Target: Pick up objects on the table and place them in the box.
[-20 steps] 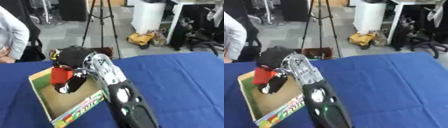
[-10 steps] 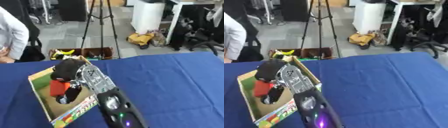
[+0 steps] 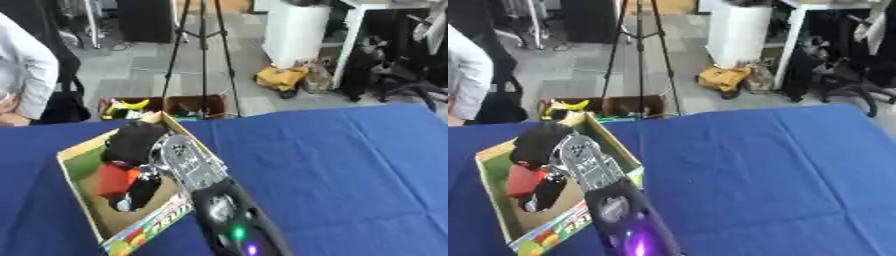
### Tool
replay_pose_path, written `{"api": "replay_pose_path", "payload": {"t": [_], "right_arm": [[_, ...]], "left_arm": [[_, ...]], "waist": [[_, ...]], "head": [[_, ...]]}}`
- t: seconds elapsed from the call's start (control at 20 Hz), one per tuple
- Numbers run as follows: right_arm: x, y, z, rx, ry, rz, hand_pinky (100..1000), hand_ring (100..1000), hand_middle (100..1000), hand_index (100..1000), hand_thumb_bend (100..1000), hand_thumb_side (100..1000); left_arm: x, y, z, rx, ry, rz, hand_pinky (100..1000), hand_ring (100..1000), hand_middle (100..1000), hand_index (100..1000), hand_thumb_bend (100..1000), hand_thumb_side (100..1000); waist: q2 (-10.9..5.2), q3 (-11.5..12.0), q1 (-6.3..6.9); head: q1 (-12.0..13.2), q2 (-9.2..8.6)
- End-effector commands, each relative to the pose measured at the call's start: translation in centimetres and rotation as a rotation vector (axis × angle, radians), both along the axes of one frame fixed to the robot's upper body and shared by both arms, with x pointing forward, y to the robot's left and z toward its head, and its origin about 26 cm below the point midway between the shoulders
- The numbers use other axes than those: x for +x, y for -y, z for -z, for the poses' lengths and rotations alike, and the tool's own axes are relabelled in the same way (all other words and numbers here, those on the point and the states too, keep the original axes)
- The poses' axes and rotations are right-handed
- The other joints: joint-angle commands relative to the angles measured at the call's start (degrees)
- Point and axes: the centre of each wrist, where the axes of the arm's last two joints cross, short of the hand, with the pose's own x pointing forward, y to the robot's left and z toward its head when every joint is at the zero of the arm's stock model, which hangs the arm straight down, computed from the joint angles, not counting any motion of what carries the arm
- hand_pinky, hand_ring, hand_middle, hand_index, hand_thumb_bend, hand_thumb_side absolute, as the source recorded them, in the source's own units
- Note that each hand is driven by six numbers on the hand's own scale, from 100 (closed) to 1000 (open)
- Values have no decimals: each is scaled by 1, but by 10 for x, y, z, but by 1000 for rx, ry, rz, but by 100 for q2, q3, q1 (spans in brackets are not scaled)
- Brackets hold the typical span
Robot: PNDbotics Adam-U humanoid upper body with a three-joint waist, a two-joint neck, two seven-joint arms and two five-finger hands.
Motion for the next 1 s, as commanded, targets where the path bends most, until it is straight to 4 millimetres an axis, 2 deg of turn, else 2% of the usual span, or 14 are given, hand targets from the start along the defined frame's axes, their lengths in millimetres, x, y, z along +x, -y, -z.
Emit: {"api": "replay_pose_path", "payload": {"t": [0.05,0.4,0.75,1.0], "right_arm": [[-4,-5,-10,19,21,-13,767,721,394,523,100,628],[-5,-9,-8,40,20,5,764,721,400,530,100,620],[-4,-20,11,-5,-22,73,762,722,411,537,100,593],[-3,-21,17,-11,-39,93,762,728,432,554,100,579]], "left_arm": [[-1,0,-10,23,31,6,380,611,647,906,412,815],[-1,-1,-10,24,31,6,381,611,647,906,414,816],[-1,0,-9,24,29,8,381,612,647,906,418,817],[-1,0,-9,23,29,7,380,612,646,906,419,817]], "waist": [[-102,17,26],[-109,13,23],[-110,26,39],[-105,12,43]], "head": [[-26,-72],[-46,-98],[-81,-102],[-80,-112]]}}
